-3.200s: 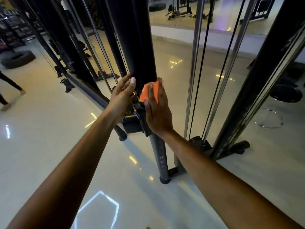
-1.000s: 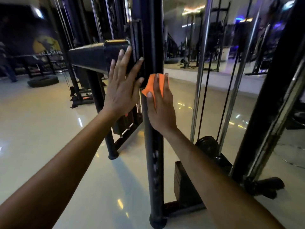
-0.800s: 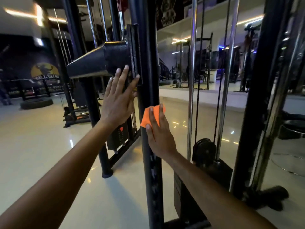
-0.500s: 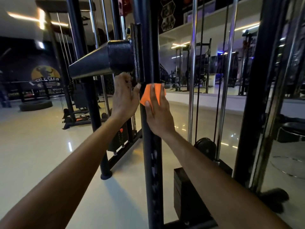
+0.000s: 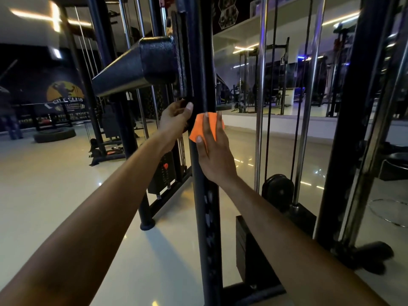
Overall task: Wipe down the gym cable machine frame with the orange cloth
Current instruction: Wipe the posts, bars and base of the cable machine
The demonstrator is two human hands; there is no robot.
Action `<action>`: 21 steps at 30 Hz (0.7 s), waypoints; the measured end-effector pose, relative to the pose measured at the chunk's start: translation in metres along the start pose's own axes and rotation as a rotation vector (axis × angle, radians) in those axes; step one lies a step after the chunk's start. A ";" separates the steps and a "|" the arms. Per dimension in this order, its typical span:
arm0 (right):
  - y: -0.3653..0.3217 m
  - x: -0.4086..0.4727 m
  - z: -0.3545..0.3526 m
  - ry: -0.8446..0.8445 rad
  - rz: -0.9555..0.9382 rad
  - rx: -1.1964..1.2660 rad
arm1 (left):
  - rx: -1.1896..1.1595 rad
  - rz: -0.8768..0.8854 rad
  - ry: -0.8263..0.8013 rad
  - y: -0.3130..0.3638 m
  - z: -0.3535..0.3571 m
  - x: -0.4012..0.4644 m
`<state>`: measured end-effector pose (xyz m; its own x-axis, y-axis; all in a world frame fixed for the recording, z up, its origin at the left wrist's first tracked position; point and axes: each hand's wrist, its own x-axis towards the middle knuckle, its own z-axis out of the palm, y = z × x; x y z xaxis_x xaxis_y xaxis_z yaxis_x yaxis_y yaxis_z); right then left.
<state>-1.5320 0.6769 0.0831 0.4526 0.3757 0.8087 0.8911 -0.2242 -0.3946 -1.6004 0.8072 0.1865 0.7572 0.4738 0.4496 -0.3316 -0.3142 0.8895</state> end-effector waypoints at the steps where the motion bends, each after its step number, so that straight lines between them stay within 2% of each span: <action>1: 0.001 -0.008 0.003 0.005 -0.001 -0.006 | -0.019 -0.012 -0.021 -0.001 -0.002 0.002; 7: 0.032 -0.085 0.034 -0.054 0.019 -0.039 | -0.086 -0.072 -0.098 -0.013 -0.007 -0.004; 11: 0.015 -0.036 0.020 -0.003 0.048 0.074 | -0.066 -0.105 -0.103 -0.016 -0.007 -0.007; 15: 0.007 -0.012 0.017 0.061 0.014 0.042 | -0.007 -0.095 -0.061 -0.013 -0.004 -0.006; 21: 0.051 -0.126 0.062 -0.070 0.063 -0.057 | -0.015 -0.111 -0.059 -0.042 -0.002 -0.030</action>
<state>-1.5411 0.6739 -0.0659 0.5110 0.4208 0.7495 0.8582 -0.2997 -0.4168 -1.6103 0.8074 0.1359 0.8215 0.4554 0.3431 -0.2521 -0.2498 0.9349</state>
